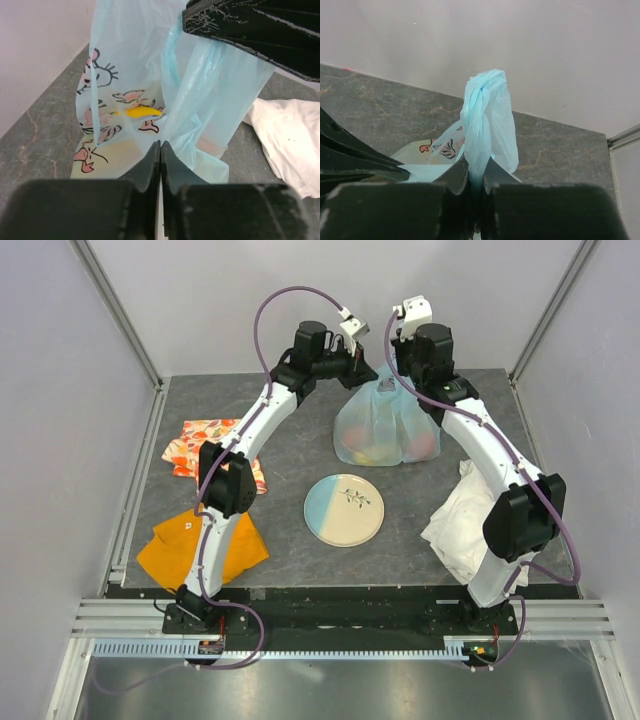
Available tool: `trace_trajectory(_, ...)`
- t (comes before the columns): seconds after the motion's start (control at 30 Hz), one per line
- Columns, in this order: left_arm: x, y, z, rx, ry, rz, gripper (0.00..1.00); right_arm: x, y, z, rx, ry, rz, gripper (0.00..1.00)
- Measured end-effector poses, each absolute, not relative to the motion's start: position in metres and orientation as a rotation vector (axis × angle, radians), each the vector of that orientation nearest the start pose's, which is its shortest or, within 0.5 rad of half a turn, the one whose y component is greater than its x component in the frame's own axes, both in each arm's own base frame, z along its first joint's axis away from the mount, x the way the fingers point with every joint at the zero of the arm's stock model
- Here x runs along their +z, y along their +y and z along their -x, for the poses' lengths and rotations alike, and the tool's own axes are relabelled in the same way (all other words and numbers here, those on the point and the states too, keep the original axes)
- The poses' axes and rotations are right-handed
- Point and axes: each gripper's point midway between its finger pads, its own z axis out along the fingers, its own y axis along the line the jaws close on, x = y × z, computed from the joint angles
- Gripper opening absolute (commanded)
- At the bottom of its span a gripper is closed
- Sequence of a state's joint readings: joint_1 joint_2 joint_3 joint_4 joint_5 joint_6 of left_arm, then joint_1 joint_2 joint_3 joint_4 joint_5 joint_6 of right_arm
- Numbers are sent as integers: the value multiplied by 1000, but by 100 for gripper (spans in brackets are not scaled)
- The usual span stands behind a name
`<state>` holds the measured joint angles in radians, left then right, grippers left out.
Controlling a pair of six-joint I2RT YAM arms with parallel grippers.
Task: Take the fake fruits out of the plastic bag
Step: Adjust the plastic bag at the center of the board.
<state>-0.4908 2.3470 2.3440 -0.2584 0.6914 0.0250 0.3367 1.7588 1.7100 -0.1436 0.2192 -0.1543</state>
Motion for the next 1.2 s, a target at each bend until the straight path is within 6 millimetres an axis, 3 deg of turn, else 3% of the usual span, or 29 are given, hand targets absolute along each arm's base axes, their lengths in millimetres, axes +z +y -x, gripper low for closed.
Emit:
trace_trajectory(0.17,285,-394,-530,-898,1601,-868,2,341,132,-535,-49,1733,243,0)
trace_trajectory(0.33,322,-366,-556,-819,1555,-735,2,378,142,-560,21,1648,229,0)
trace_trajectory(0.4,336,-338,-569,-780,1554,-672,2,395,150,-573,50,1600,232,0)
trace_trajectory(0.57,377,-221,-605,-603,1562,-469,2,438,145,-597,68,1475,213,0)
trace_trajectory(0.63,394,-179,-606,-539,1561,-402,2,449,141,-598,71,1445,210,0)
trace_trajectory(0.7,411,-160,-590,-513,1560,-375,2,453,139,-595,78,1432,216,0)
trace_trajectory(0.8,421,-165,-545,-538,1580,-394,2,424,138,-577,76,1498,256,1)
trace_trajectory(0.9,398,-178,-482,-606,1656,-428,2,366,136,-541,77,1625,331,5)
trace_trajectory(1.0,349,-182,-431,-688,1791,-436,24,298,132,-500,96,1775,410,20)
trace_trajectory(1.03,327,-181,-417,-715,1850,-426,33,277,132,-488,108,1824,436,37)
trace_trajectory(1.1,281,-177,-391,-761,1973,-396,44,235,132,-460,139,1938,487,55)
trace_trajectory(1.13,263,-175,-379,-774,2028,-381,51,219,131,-448,151,1991,513,67)
trace_trajectory(1.2,233,-171,-357,-805,2129,-354,54,201,132,-428,181,2063,546,72)
